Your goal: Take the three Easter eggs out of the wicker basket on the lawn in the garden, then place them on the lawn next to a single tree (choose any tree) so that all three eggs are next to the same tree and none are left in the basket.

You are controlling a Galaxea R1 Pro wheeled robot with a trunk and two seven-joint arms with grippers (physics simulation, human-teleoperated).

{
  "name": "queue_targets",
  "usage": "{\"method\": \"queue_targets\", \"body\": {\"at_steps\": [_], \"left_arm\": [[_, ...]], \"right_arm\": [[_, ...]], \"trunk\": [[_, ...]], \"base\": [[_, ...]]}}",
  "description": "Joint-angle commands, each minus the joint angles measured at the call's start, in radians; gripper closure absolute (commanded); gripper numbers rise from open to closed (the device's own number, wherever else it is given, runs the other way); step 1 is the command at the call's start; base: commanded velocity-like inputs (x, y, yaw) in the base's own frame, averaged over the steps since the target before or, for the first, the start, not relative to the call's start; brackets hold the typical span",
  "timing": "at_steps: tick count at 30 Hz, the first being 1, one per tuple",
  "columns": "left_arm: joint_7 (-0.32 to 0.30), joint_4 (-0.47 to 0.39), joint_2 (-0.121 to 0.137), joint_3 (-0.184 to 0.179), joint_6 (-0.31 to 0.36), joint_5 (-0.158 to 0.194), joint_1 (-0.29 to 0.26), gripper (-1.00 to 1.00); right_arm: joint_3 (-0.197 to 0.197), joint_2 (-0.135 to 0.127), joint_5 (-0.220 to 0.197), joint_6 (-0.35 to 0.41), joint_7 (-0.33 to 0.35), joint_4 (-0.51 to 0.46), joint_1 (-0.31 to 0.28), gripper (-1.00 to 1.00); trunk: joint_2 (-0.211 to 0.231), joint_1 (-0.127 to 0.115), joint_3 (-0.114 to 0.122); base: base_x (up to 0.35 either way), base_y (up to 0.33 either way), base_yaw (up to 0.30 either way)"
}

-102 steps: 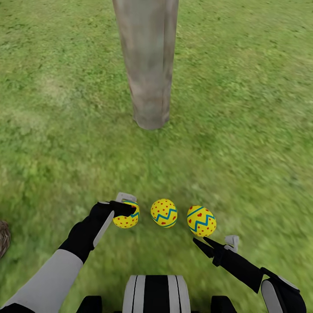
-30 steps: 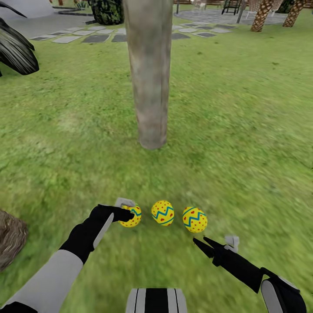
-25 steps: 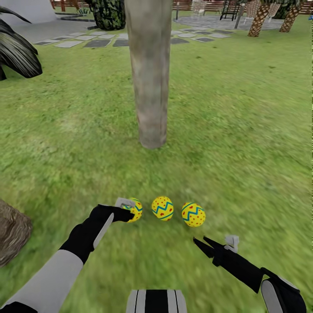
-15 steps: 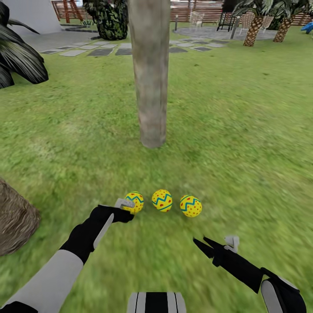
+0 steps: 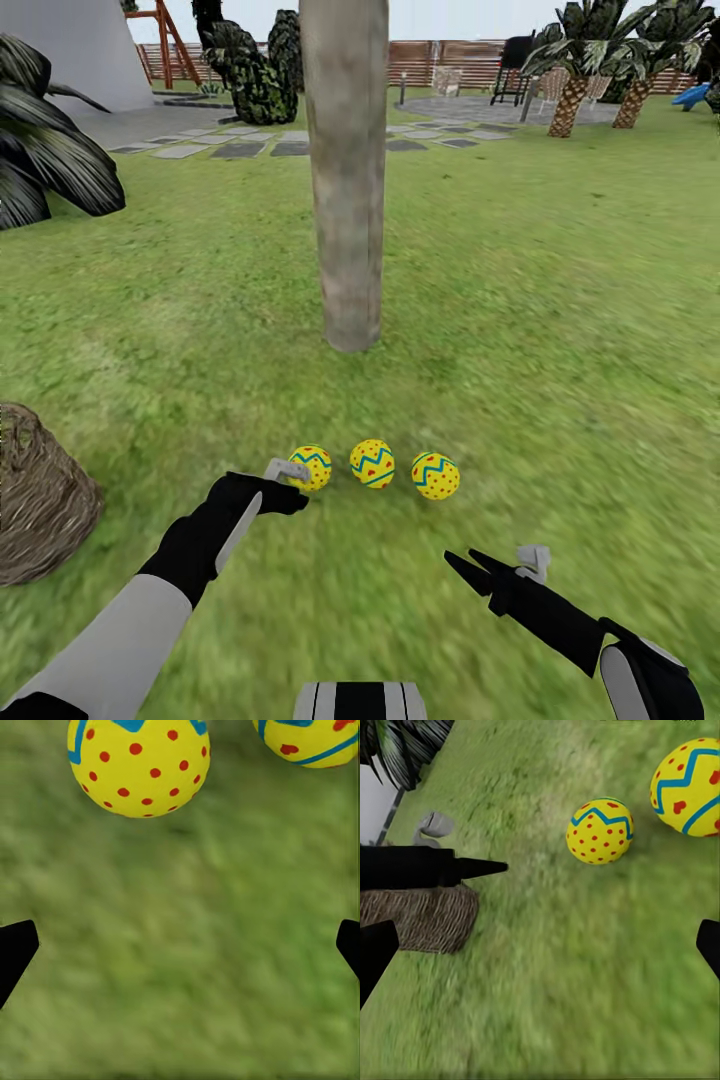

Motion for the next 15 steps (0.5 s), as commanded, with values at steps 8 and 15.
{"method": "queue_targets", "body": {"at_steps": [8,15], "left_arm": [[0.004,-0.002,0.002,-0.002,0.006,0.008,-0.001,-1.00],[0.004,-0.002,0.001,-0.002,0.006,0.008,-0.001,-1.00]], "right_arm": [[-0.001,-0.002,-0.004,0.006,-0.034,0.013,-0.001,-1.00],[-0.001,-0.001,-0.005,0.005,-0.046,0.014,-0.001,-1.00]], "trunk": [[0.002,-0.004,0.030],[0.003,-0.007,0.057]], "base": [[-0.003,0.000,0.000],[0.000,0.000,0.000]]}}
